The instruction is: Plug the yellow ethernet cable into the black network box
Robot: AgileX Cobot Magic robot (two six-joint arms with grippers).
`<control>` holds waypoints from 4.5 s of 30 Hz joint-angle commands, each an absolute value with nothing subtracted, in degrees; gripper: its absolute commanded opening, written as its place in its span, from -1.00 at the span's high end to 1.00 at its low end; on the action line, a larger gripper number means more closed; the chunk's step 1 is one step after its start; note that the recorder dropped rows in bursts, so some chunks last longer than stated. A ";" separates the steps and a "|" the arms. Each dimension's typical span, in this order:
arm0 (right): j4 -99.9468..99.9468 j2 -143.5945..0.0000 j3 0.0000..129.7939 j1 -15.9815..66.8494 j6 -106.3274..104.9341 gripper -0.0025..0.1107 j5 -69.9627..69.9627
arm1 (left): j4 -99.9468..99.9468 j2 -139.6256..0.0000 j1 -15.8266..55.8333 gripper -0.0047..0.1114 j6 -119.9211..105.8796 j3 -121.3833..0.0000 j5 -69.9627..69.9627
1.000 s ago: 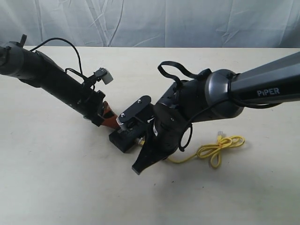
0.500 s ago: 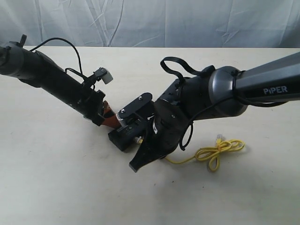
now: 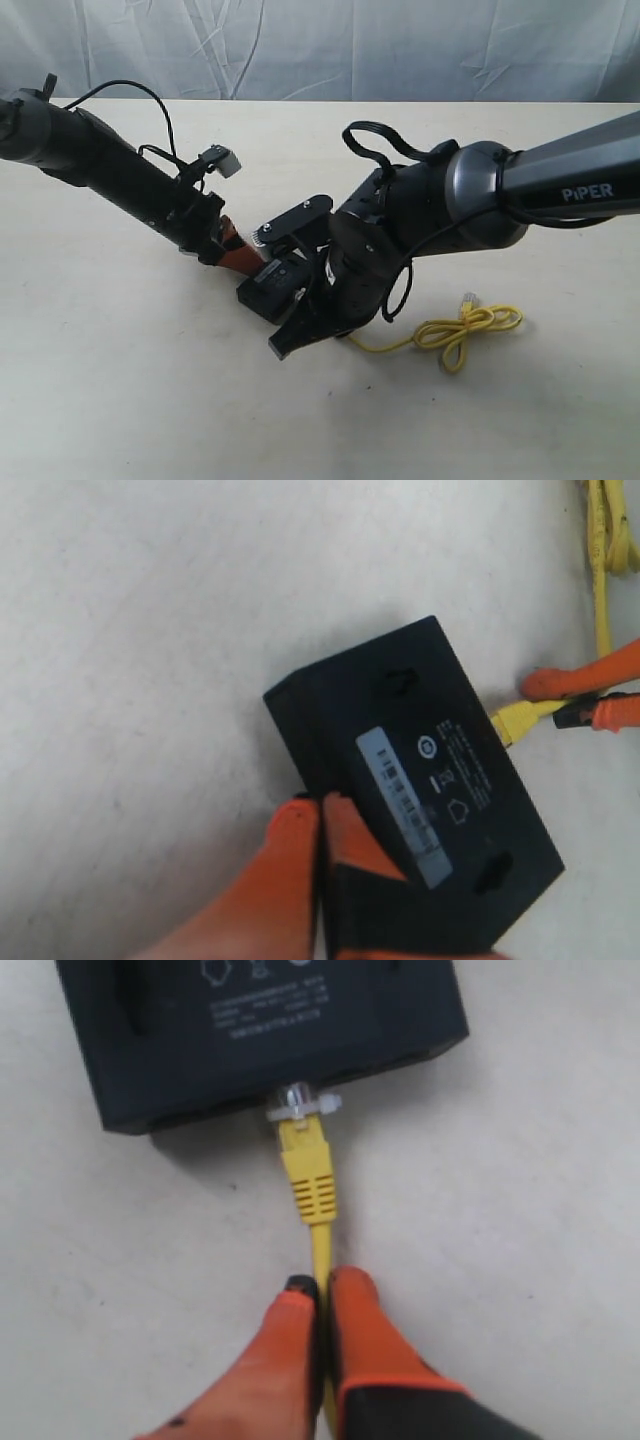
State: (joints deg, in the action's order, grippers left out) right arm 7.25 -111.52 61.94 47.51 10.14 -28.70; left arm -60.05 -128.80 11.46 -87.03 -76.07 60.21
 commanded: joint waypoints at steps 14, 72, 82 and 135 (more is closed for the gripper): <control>11.49 -110.88 61.99 47.47 8.45 0.92 -22.72 | -59.85 -128.85 12.25 0.92 -87.32 -76.33 61.81; 0.81 -22.03 32.35 6.71 13.46 0.96 -31.11 | -33.61 -31.24 5.82 0.92 -39.44 -27.04 23.38; 3.53 -11.91 31.49 5.82 13.46 0.96 -30.19 | -33.61 -31.24 5.82 0.92 -39.44 -27.04 23.38; -0.53 0.00 0.00 5.82 0.00 0.96 -19.98 | -33.61 -31.24 5.82 0.92 -39.44 -27.04 23.26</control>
